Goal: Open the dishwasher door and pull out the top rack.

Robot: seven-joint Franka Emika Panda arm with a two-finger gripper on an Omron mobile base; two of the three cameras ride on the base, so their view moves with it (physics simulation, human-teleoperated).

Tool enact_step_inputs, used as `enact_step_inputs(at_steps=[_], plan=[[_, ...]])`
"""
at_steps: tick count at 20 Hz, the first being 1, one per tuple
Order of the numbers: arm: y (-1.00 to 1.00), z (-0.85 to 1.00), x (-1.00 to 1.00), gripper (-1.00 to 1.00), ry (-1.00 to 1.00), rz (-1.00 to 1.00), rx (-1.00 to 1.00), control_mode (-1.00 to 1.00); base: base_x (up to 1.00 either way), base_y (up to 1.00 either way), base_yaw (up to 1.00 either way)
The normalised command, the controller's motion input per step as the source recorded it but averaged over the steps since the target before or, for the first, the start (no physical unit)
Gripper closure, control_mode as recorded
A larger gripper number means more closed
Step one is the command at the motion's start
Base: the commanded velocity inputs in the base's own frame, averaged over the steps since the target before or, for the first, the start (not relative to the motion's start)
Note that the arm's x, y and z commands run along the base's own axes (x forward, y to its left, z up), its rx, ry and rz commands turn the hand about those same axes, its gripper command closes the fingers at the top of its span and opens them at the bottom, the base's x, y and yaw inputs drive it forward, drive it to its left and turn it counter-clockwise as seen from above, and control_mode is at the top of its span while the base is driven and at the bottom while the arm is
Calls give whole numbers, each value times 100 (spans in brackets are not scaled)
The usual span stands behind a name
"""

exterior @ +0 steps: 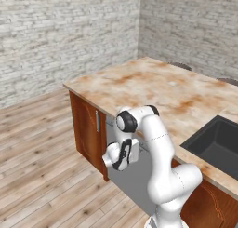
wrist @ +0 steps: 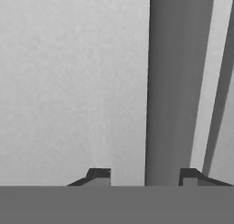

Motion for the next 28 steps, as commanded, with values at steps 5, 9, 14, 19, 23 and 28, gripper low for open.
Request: enact_step_inputs(at_steps=[5,9,14,19,23,28], plan=[[6,-38,-60,100,17,9,30,-100,0,0,0],[39,-52,-90,100,16,9,32,-100,0,0,0],[72,-64,-99,100,15,10,22,-100,0,0,0],[96,-87,-98,100,21,10,15,-100,0,0,0],[100,-99,-99,100,30,9,17,-100,0,0,0],[100,-100,-82,100,38,6,22,-100,0,0,0]])
